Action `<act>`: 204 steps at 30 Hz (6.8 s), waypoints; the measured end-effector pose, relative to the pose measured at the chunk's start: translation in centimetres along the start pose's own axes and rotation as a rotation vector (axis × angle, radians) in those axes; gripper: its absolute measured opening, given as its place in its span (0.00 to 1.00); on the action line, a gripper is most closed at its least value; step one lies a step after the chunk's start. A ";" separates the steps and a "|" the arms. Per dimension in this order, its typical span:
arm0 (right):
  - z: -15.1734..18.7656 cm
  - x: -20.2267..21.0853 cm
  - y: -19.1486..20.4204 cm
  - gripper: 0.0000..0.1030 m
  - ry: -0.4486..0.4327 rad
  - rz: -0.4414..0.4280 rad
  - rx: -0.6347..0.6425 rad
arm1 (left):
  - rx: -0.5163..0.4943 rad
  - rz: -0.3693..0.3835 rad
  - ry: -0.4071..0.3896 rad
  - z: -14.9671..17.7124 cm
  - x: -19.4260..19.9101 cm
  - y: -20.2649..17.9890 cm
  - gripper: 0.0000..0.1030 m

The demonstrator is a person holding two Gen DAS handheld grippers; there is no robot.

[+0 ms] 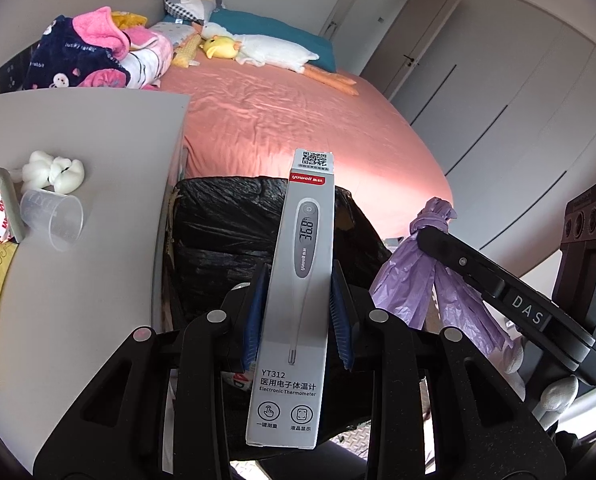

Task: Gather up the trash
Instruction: 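Open both tools over the bin, dropping the box and bag, then move the left tool to the yellow snack wrapper and grasp it, then grasp the clear plastic cup with the right tool while the left tool holds the wrapper, then carry the wrapper and cup over the trash bin and open both tools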

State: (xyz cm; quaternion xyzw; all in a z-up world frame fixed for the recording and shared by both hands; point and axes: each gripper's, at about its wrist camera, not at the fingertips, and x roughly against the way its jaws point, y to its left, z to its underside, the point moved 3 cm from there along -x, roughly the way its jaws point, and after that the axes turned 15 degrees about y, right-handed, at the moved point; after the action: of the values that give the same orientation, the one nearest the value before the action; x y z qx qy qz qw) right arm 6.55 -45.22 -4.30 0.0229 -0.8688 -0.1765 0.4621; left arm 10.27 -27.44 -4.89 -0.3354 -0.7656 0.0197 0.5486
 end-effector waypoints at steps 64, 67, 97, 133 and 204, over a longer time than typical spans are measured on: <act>0.6 -7.1 12.7 0.72 0.098 -0.030 0.213 | 0.195 -0.302 -0.145 5.4 7.4 13.6 0.93; 0.7 -7.7 13.4 0.72 0.109 -0.032 0.228 | 0.212 -0.327 -0.147 5.7 7.6 14.5 0.93; 0.0 -12.4 18.8 0.72 0.185 -0.060 0.348 | 0.304 -0.386 -0.039 7.3 7.3 20.0 0.25; -1.3 -19.3 24.1 0.50 0.256 -0.024 0.552 | 0.427 -0.295 -0.169 8.9 13.3 22.0 0.22; 0.7 -1.5 8.5 0.50 0.054 -0.046 0.307 | 0.064 -0.147 -0.117 2.8 6.9 3.5 0.22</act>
State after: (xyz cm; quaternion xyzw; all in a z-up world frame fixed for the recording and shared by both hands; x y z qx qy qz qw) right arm 7.83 -36.76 -3.05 0.1179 -0.8721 -0.0512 0.4721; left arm 8.45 -20.09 -1.70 -0.2588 -0.8178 0.0235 0.5134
